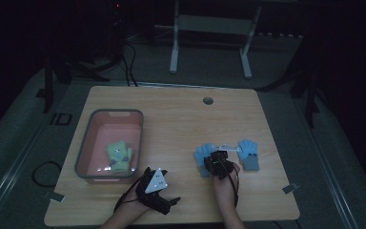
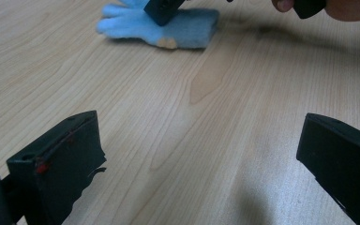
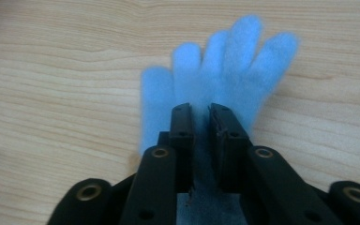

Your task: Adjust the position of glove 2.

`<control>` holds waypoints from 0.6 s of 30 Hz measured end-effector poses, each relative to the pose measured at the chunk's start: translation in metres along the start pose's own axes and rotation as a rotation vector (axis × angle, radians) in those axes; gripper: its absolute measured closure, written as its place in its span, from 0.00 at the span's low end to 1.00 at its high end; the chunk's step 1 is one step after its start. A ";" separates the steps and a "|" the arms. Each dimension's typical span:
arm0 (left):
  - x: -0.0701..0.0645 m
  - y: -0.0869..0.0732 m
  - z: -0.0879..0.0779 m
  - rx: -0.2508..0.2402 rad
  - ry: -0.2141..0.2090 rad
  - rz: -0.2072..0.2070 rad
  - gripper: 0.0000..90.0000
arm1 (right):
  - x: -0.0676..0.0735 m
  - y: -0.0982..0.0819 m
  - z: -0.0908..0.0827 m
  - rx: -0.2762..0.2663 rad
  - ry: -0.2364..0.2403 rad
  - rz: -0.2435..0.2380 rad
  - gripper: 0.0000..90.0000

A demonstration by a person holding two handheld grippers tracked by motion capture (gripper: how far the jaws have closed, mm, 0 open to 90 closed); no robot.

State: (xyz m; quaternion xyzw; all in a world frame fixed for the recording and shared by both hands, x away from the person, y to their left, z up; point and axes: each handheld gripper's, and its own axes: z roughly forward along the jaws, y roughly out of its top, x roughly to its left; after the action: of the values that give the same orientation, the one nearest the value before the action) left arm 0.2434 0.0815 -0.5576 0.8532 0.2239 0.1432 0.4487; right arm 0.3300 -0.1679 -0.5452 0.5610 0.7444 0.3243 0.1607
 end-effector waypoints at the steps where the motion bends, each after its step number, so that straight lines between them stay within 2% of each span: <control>1: 0.000 0.000 0.000 0.000 0.001 0.001 0.01 | -0.001 -0.001 0.001 -0.001 0.004 0.004 0.86; 7: -0.001 0.000 0.000 -0.002 -0.001 0.002 0.01 | -0.001 -0.003 0.002 -0.007 0.020 -0.016 0.79; 10: -0.001 0.000 0.001 -0.002 -0.003 0.001 0.01 | -0.002 -0.003 0.002 -0.008 0.035 -0.003 0.75; 11: -0.001 0.000 0.000 0.000 -0.003 0.002 0.01 | -0.001 0.000 -0.002 -0.003 0.040 -0.026 0.72; 14: -0.001 0.000 0.000 -0.003 -0.006 0.000 0.01 | -0.003 0.005 -0.008 -0.013 0.056 -0.056 0.72; 18: -0.001 0.000 0.000 -0.006 -0.012 -0.006 0.01 | -0.015 0.010 -0.018 -0.026 0.064 -0.104 0.70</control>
State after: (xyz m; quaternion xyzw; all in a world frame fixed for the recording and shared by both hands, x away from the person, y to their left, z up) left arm 0.2425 0.0808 -0.5572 0.8521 0.2232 0.1374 0.4531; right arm 0.3312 -0.1860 -0.5276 0.5087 0.7732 0.3429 0.1607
